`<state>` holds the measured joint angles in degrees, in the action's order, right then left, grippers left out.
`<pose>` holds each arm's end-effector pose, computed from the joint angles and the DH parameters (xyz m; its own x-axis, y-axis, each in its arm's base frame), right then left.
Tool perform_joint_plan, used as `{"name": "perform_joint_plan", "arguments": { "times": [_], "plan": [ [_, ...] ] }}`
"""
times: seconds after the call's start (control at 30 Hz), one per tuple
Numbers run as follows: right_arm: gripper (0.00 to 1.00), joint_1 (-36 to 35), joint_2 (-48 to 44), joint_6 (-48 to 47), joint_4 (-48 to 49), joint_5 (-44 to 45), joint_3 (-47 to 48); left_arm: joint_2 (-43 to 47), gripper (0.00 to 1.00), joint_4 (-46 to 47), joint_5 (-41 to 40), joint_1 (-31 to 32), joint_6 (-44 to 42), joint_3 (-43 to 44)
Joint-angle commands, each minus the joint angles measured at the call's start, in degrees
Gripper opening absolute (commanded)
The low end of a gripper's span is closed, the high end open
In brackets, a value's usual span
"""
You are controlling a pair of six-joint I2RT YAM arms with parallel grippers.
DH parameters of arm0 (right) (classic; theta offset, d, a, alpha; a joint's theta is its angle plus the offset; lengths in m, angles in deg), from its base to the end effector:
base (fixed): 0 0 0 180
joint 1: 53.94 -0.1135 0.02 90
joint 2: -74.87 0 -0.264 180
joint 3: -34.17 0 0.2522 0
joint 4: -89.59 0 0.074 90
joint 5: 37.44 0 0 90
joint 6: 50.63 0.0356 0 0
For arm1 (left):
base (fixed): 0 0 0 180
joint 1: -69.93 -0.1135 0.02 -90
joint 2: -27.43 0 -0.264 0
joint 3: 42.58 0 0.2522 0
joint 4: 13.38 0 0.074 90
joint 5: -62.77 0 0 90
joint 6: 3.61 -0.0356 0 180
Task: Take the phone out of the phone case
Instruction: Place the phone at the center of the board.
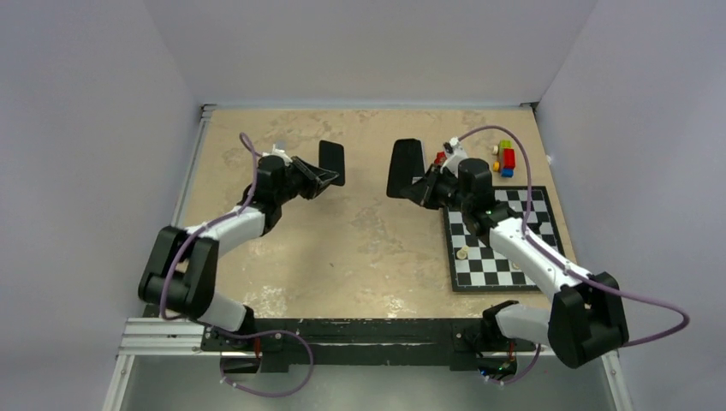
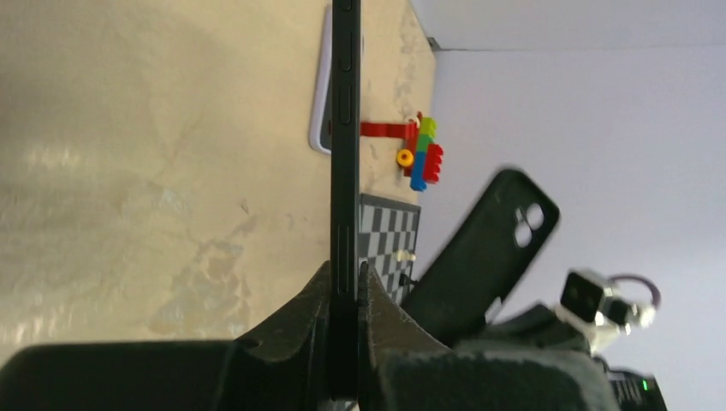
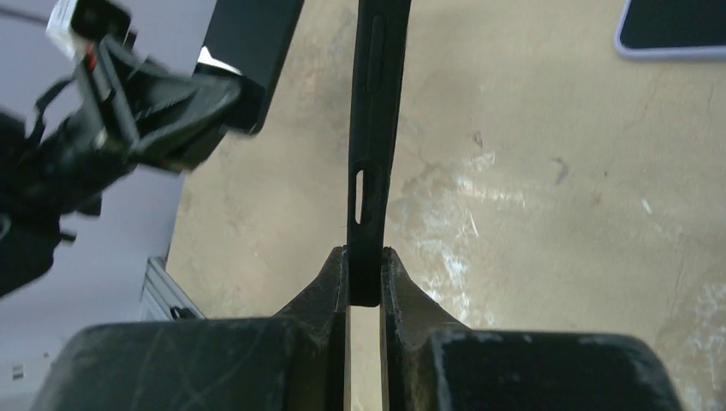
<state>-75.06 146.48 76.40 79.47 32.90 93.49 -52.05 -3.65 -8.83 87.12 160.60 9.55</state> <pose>0.2592 0.1130 0.2693 -0.6630 0.3519 -0.6608 -0.2883 0.6945 0.6591 0.2819 -0.0990 0.2246 -0.6251 -0.7624 -0.1674 -0.1238 0.3086 -0.9431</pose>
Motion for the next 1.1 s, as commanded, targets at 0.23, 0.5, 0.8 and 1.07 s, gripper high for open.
{"name": "perform_joint_plan", "arguments": {
  "times": [0.23, 0.5, 0.8, 1.07],
  "plan": [
    [0.0, -0.5, -11.18, -1.74, -1.51, -6.32, -8.99, -31.87, 0.0, 12.77, 8.69, -4.74, -0.34, 25.22],
    [0.0, -0.52, -13.98, -1.32, -1.84, -6.47, -10.29, -39.04, 0.0, -0.93, 6.8, -6.97, -6.03, 36.75],
    [0.0, -0.55, -15.49, -0.13, -1.61, -6.44, -10.97, -46.84, 0.0, -1.44, 9.38, -8.4, 1.57, 42.06],
    [0.0, -0.52, -16.04, 1.84, -0.03, -8.26, -11.45, -49.17, 0.04, -3.19, 11.69, -9.83, 2.46, 41.67]
  ]
}}
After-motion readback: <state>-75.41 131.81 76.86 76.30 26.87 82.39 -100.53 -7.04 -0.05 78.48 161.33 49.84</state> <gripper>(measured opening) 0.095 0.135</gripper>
